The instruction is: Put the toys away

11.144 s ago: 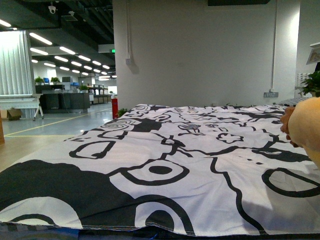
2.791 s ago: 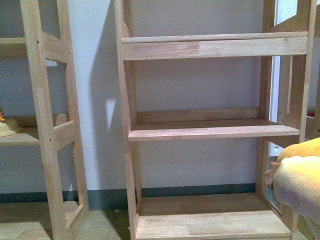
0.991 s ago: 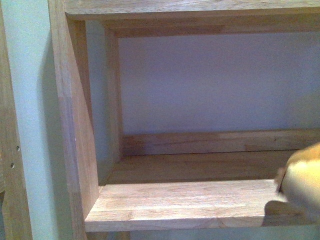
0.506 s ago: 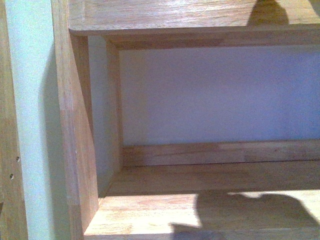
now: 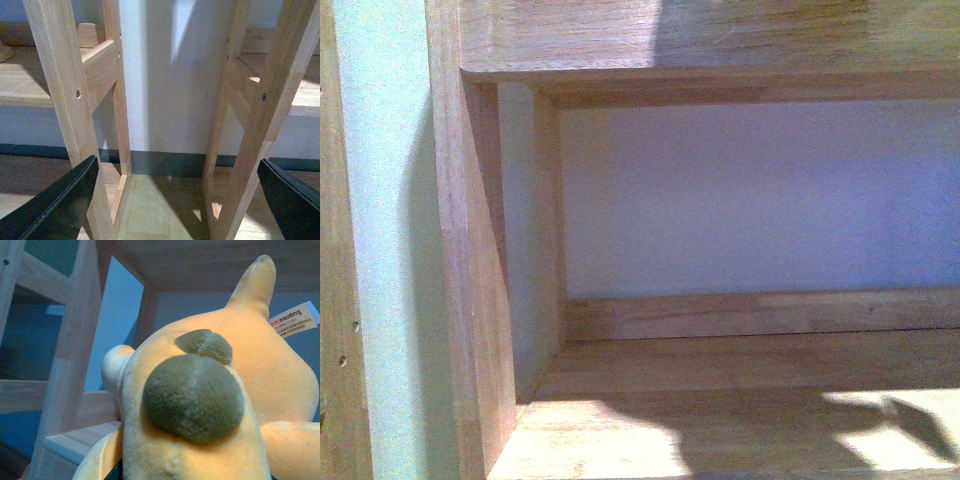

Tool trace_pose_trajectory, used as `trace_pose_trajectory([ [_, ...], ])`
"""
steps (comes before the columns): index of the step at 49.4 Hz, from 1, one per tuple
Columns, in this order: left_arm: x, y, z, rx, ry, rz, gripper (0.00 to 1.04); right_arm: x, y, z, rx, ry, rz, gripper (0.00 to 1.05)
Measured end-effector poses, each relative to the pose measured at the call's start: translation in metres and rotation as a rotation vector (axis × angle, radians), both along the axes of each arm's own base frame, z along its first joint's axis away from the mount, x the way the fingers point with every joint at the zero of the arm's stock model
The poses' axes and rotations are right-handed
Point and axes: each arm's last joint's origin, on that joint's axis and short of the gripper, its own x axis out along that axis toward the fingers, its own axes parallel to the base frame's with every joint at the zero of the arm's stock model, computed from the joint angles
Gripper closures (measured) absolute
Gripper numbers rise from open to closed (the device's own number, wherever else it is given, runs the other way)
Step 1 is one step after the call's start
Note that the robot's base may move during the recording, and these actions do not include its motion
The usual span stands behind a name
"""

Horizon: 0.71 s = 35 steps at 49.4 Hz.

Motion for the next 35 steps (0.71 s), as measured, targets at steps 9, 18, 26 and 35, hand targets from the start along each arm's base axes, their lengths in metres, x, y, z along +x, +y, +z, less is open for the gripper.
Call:
trace_pose_trajectory([
  [9, 0.0, 0.0, 0.0, 0.0, 0.0, 0.0, 0.06, 0.046, -0.001, 0.016, 0.068, 0.054, 0.029, 0.87],
  [18, 0.0, 0.0, 0.0, 0.0, 0.0, 0.0, 0.06, 0.082, 0.0, 0.027, 0.144, 0.135, 0.077, 0.87],
  [26, 0.0, 0.0, 0.0, 0.0, 0.0, 0.0, 0.06, 0.124, 0.005, 0.036, 0.251, 0.255, 0.169, 0.87],
  [35, 0.0, 0.0, 0.0, 0.0, 0.0, 0.0, 0.06, 0.159, 0.009, 0.046, 0.33, 0.347, 0.275, 0.87],
])
